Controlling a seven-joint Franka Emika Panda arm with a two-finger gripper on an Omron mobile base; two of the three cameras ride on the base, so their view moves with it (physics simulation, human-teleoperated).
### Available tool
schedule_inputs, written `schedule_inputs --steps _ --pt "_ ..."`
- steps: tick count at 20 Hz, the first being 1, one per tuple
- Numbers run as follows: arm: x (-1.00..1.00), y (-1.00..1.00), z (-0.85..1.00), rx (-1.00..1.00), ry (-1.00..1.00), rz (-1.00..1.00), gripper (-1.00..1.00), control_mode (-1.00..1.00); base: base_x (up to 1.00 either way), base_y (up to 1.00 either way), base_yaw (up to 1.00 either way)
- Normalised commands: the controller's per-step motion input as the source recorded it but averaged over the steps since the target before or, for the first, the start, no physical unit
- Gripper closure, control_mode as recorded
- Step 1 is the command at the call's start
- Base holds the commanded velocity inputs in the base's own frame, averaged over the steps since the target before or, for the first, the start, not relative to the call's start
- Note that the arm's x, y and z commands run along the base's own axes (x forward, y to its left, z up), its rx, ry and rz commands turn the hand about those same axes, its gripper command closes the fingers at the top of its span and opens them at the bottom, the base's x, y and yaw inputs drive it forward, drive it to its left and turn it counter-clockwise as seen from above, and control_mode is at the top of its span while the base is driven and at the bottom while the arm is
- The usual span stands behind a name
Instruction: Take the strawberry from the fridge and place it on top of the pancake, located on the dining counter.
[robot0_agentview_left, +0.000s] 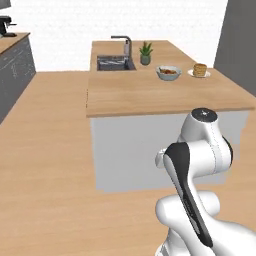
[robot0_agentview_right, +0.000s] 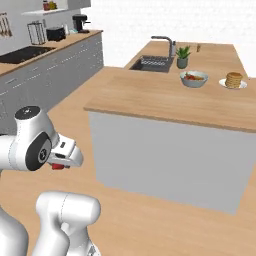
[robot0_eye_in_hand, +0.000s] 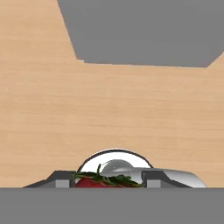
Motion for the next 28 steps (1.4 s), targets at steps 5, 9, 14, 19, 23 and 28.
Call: schedule_inputs --steps 5,9,14,19,23,28 --pt "0.0 0.0 0.0 0.0 0.0 0.0 1.0 1.0 0.17 -1.0 -0.38" --pt "0.0 0.0 0.0 0.0 0.0 0.0 1.0 1.0 0.42 -1.0 -0.25" --pt "0.0 0.0 0.0 0.0 0.0 0.0 1.0 1.0 0.76 -1.0 0.02" --pt "0.0 0.0 0.0 0.0 0.0 0.0 1.0 1.0 0.84 -1.0 0.19" --pt "0.0 0.0 0.0 0.0 0.0 0.0 1.0 1.0 0.84 -1.0 0.26" --pt "0.0 0.0 0.0 0.0 0.0 0.0 1.0 1.0 0.83 -1.0 0.28"
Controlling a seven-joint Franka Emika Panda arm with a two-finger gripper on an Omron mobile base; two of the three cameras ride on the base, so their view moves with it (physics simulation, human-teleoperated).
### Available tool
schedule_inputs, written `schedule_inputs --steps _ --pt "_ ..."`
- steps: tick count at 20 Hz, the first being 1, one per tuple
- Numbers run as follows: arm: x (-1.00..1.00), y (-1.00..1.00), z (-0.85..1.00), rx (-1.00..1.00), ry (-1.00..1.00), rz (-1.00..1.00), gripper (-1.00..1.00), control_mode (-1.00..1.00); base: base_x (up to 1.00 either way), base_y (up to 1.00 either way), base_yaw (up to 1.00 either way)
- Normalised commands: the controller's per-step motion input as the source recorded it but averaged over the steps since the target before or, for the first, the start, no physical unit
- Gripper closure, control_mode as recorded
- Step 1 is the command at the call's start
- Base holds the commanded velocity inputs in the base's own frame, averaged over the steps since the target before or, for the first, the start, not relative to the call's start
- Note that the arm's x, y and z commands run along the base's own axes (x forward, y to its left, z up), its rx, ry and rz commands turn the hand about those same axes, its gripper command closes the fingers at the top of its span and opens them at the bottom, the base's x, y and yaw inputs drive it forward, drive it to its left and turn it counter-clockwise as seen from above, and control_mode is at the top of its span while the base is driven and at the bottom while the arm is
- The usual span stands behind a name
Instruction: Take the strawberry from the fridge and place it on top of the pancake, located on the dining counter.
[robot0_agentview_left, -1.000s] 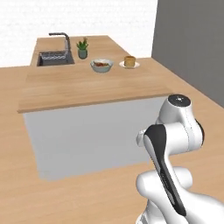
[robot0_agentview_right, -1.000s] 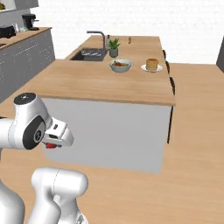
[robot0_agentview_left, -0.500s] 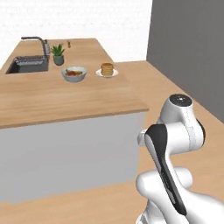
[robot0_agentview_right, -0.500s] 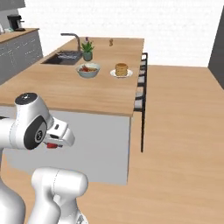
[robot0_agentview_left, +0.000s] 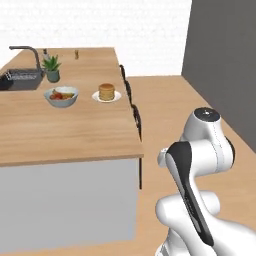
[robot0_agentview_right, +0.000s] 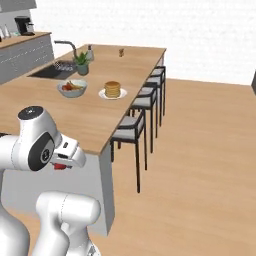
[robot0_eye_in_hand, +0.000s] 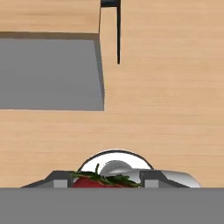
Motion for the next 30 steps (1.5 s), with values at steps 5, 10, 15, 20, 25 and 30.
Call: schedule_inputs --steps 5,10,15,20,25,30 --pt "0.0 0.0 0.0 0.0 0.0 0.0 1.0 1.0 0.82 -1.0 0.28" --pt "0.0 0.0 0.0 0.0 0.0 0.0 1.0 1.0 0.95 -1.0 0.3" --pt "0.0 0.0 0.0 0.0 0.0 0.0 1.0 1.0 0.96 -0.97 0.45" --pt "0.0 0.0 0.0 0.0 0.0 0.0 1.0 1.0 0.84 -0.96 0.59" --pt "0.0 0.0 0.0 0.0 0.0 0.0 1.0 1.0 0.5 -0.99 0.66" --pt "0.0 0.0 0.0 0.0 0.0 0.0 1.0 1.0 0.16 -0.92 0.73"
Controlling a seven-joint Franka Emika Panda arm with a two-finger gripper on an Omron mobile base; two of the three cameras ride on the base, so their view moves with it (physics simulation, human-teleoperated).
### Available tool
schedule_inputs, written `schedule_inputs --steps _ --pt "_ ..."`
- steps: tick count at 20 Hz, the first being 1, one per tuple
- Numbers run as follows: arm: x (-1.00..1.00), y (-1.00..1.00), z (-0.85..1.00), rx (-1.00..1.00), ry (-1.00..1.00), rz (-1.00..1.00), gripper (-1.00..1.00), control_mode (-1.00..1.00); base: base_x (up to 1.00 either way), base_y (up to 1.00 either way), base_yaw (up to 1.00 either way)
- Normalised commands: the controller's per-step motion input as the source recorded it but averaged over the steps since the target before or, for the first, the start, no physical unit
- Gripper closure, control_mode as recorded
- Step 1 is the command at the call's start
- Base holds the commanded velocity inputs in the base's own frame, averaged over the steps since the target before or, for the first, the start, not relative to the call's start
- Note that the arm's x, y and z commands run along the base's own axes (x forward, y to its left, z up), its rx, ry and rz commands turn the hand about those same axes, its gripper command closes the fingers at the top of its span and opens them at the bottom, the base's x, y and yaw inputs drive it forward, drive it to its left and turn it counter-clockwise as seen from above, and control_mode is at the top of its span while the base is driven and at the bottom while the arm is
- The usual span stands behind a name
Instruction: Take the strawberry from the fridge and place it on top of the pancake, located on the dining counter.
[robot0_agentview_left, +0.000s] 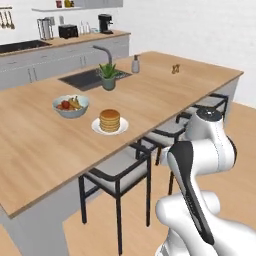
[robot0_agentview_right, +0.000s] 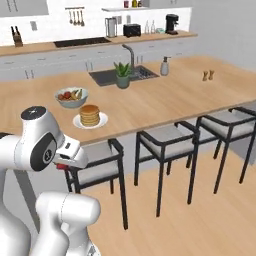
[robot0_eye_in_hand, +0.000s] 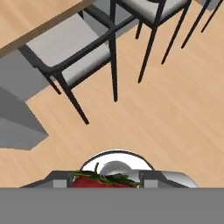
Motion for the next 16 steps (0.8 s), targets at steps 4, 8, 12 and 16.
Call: schedule_inputs --steps 4,8,12,16 --pt "0.0 0.0 0.0 0.0 0.0 0.0 1.0 1.0 0.1 -0.93 0.73" --pt "0.0 0.0 0.0 0.0 0.0 0.0 1.0 1.0 0.08 -1.0 0.64" --pt "0.0 0.0 0.0 0.0 0.0 0.0 1.0 1.0 0.08 -1.0 0.59" --pt "0.0 0.0 0.0 0.0 0.0 0.0 1.0 1.0 0.24 -0.58 0.61"
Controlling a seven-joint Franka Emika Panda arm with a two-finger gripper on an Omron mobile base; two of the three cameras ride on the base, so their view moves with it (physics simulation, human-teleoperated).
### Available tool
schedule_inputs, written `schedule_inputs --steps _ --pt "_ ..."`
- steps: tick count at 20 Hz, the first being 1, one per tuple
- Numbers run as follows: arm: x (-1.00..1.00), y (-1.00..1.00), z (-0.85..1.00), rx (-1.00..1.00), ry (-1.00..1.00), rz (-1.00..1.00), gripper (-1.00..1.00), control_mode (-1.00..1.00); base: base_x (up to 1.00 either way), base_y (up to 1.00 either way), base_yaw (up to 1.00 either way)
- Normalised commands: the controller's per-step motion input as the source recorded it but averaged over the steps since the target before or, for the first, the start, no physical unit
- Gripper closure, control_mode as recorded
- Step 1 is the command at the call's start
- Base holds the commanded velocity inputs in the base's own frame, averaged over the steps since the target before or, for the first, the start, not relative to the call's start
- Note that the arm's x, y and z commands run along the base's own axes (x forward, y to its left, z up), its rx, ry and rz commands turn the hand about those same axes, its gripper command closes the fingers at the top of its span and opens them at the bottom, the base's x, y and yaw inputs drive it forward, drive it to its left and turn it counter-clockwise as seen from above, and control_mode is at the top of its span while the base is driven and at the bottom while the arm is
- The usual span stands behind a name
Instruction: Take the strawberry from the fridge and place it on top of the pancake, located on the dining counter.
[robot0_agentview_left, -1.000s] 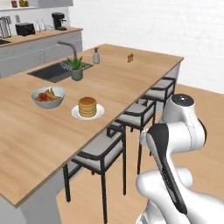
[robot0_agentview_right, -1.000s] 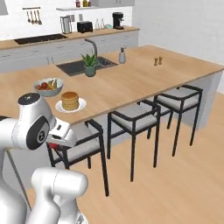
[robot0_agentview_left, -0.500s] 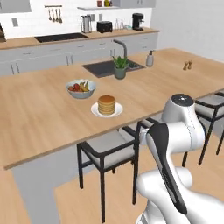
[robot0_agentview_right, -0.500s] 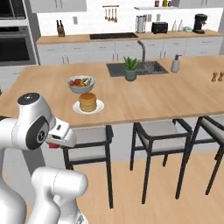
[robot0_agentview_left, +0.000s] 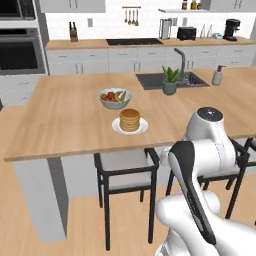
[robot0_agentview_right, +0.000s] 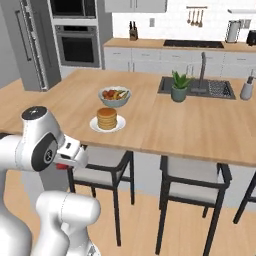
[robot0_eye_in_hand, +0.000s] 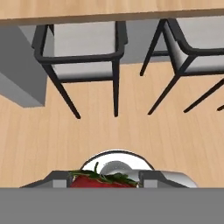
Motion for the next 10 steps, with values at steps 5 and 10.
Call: schedule_inputs --steps 5,10 --pt "0.0 0.0 0.0 0.0 0.0 0.0 1.0 1.0 0.2 -0.01 0.09" --pt "0.0 0.0 0.0 0.0 0.0 0.0 1.0 1.0 0.73 0.28 -0.18"
